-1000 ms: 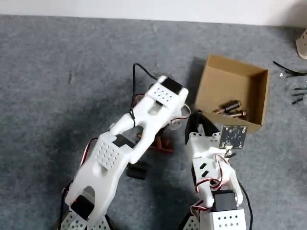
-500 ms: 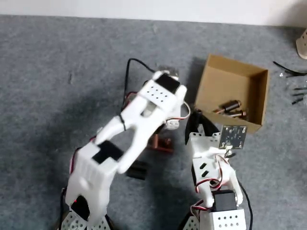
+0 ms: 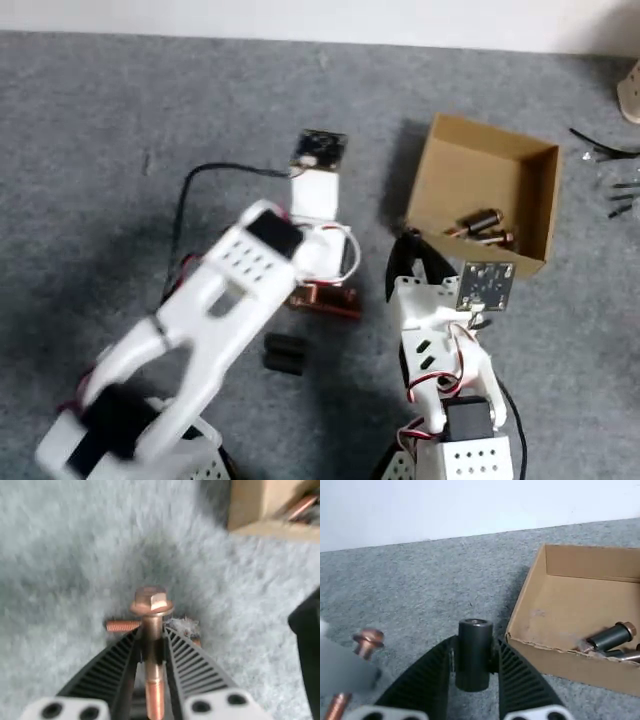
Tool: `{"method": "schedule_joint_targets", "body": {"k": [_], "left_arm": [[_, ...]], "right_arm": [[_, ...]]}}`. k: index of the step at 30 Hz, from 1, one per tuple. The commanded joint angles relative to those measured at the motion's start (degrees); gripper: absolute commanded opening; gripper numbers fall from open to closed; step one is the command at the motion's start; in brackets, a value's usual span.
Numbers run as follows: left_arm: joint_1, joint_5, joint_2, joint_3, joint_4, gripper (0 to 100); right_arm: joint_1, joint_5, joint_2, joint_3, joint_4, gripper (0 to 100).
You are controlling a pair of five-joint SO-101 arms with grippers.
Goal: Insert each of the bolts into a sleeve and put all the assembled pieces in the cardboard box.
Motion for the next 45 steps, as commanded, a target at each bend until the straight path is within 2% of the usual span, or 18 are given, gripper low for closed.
{"method": "schedule_joint_targets", "body": {"k": [1,3,7,10,21,28,31,37,40,45], "left_arm": [[-1.01,-3.52,-11.38,8.31,-9.93,0],[-1.10,-6.07,-15.52,13.32,-15.12,0],[-1.10,-9.49,-22.55,22.02,-24.53,0],[-1.27,-9.85,-27.21,27.38,-30.77,0],[-4.18,-11.52,-45.67,42.07,-44.40,0],[-4.97,-11.52,-54.29,54.55,-66.46,0],[-4.88,-11.25,-57.36,58.42,-73.32,0],[-5.14,-1.32,-60.44,59.47,-76.04,0],[-4.97,-0.53,-60.97,58.86,-76.40,0],[-3.65,-0.09,-60.44,57.71,-76.04,0]], "right_arm": [[0.22,0.79,-1.19,4.09,-1.54,0.9],[0.04,0.79,-1.19,4.09,-1.80,0.9],[-4.97,0.97,-1.19,4.26,-4.53,0.5],[-7.43,5.01,-1.19,4.26,-4.53,0.5],[-11.65,7.12,-1.19,4.18,-4.79,0.5],[-14.20,7.21,-1.19,4.18,-4.79,0.5],[-14.46,7.21,-1.19,4.88,-6.81,0.5],[-14.81,7.30,-1.10,7.69,-7.96,0.5],[-16.22,7.56,-1.19,7.69,-7.96,0.5],[-20.44,15.30,-1.19,7.69,-7.69,0.5]]}}
